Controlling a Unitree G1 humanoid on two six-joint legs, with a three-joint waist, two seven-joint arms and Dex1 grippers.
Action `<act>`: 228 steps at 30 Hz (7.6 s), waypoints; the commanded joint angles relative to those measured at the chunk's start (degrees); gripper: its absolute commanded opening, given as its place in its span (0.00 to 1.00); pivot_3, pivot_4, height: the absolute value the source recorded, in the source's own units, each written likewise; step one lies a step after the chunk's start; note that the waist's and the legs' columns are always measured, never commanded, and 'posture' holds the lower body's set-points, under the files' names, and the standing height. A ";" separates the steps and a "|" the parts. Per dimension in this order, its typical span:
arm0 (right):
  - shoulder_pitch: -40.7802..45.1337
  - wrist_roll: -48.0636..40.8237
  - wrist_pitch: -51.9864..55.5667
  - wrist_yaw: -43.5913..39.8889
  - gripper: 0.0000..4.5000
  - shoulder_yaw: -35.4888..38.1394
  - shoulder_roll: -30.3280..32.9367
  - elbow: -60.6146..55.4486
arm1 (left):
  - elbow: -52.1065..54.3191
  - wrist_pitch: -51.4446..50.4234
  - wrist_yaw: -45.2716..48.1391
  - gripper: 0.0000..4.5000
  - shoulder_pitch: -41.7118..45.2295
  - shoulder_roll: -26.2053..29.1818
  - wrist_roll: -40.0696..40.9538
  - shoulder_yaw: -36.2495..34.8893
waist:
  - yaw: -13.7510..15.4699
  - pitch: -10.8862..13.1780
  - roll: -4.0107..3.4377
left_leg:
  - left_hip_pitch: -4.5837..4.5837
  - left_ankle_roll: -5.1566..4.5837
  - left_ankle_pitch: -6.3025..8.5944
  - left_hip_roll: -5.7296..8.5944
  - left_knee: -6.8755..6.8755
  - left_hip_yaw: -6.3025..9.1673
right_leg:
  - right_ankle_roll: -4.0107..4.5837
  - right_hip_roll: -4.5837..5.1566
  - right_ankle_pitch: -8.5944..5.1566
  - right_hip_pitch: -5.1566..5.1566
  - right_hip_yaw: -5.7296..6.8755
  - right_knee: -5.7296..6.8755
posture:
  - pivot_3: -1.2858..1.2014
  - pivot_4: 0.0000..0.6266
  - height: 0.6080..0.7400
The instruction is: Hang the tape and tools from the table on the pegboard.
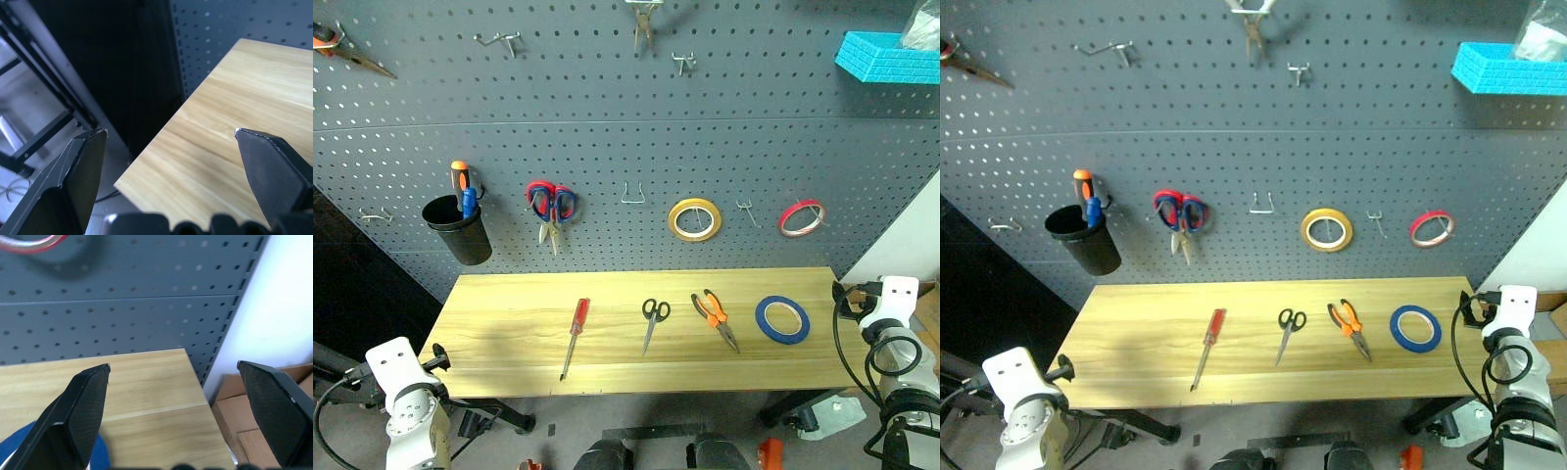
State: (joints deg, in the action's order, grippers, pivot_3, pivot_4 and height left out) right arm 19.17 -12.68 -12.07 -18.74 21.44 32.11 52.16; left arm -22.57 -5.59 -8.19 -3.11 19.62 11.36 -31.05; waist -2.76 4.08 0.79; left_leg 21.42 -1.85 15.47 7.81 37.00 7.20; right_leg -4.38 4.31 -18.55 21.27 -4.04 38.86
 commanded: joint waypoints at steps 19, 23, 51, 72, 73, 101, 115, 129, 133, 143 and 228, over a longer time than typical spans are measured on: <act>-1.32 0.47 1.79 -5.53 1.00 -2.05 1.10 -4.96 | 6.23 3.84 7.69 1.00 -0.40 3.77 4.62 -1.77 | 0.03 0.10 0.16 | 0.00 0.00 0.00 -0.02 0.00 0.00 | 0.01 0.00 0.00 0.00 0.02 0.00 | 0.50 0.15 1.00; -5.66 1.92 4.37 -12.05 1.00 -7.31 1.04 -15.19 | 13.39 6.86 17.06 1.00 -2.69 6.95 0.00 6.59 | 0.02 0.25 0.17 | 0.02 0.01 0.01 -0.07 -0.01 0.00 | 0.03 -0.01 0.01 -0.02 0.03 -0.02 | 0.49 0.17 1.00; -7.92 10.04 44.88 -10.77 1.00 -23.10 0.35 -46.14 | 38.61 -23.61 57.64 1.00 17.82 13.98 12.89 38.15 | -1.05 7.89 0.25 | 0.70 0.33 -0.04 -0.35 0.01 -0.10 | 0.25 -0.16 0.12 0.45 0.21 -0.03 | 0.45 0.45 1.00; 3.84 14.46 40.99 -21.08 0.58 -29.56 1.94 -25.47 | 31.07 -3.82 74.82 1.00 27.72 15.77 2.89 47.42 | -3.46 12.29 1.04 | 1.40 0.36 -0.07 -0.42 0.29 -0.12 | 0.25 -0.17 0.13 1.00 0.38 0.08 | 0.45 0.53 1.00; 4.12 14.88 40.66 -21.28 0.52 -29.80 2.03 -24.83 | 31.13 -3.51 74.78 1.00 27.59 15.86 2.89 47.22 | -3.46 12.29 1.04 | 1.40 0.36 -0.07 -0.42 0.31 -0.11 | 0.25 -0.17 0.13 1.00 0.39 0.09 | 0.45 0.53 1.00; -16.10 33.11 33.35 -4.50 0.13 -28.39 2.58 -91.06 | 29.76 0.62 73.83 1.00 24.33 17.56 8.04 36.24 | -4.12 12.10 0.81 | 1.62 0.45 -0.03 -0.39 0.90 -0.10 | 0.15 -0.16 0.22 1.17 0.60 0.21 | 0.41 0.38 1.00; -2.21 30.30 24.20 -3.27 0.13 -27.79 -2.11 -73.35 | 30.95 0.29 70.34 1.00 27.97 13.95 7.64 35.58 | -5.45 12.08 0.82 | 1.60 0.47 -0.04 -0.50 0.92 -0.08 | 0.24 -0.09 0.34 1.14 1.33 0.23 | 0.41 0.37 1.00; -4.31 26.66 19.63 -4.16 0.72 -28.20 -5.57 -67.46 | 29.16 1.44 67.57 1.00 27.07 14.71 6.23 33.86 | -5.56 12.03 0.78 | 1.60 0.48 -0.05 -0.50 0.96 -0.07 | 0.26 -0.05 0.35 1.19 1.46 0.32 | 0.43 0.36 1.00; -11.93 24.35 30.17 -9.34 0.99 -31.39 -6.52 -76.95 | 27.18 2.30 67.56 1.00 26.50 16.53 5.94 32.03 | -5.50 12.00 0.75 | 1.61 0.48 -0.05 -0.50 0.94 -0.06 | 0.26 -0.04 0.35 1.27 1.48 0.43 | 0.42 0.37 1.00; -1.12 20.53 60.84 -0.54 0.99 -31.31 -26.22 -70.52 | 23.47 4.02 69.38 1.00 22.87 22.61 3.49 30.33 | -5.57 11.83 0.84 | 1.58 0.96 -0.35 -0.84 1.06 -0.21 | 0.88 -0.10 0.78 1.95 1.58 1.17 | 0.43 0.38 1.00; 28.19 6.48 49.46 0.23 0.58 -33.19 -36.80 -69.12 | 38.02 -6.42 49.95 1.00 6.33 17.21 15.37 10.83 | -5.20 11.31 0.90 | 1.73 1.18 -0.46 -1.58 1.00 -1.17 | 1.26 -0.34 1.12 2.80 1.72 1.71 | 0.47 0.38 1.00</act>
State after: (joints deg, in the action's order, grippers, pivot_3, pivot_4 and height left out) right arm 44.41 -5.49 41.59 -18.65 -13.38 -3.48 -18.16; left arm 12.78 -11.82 42.73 4.20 37.28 25.14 -18.29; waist -7.96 15.39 1.70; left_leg 23.15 -0.67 15.01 6.23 37.99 6.01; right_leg -3.13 3.98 -17.43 24.06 -2.33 40.57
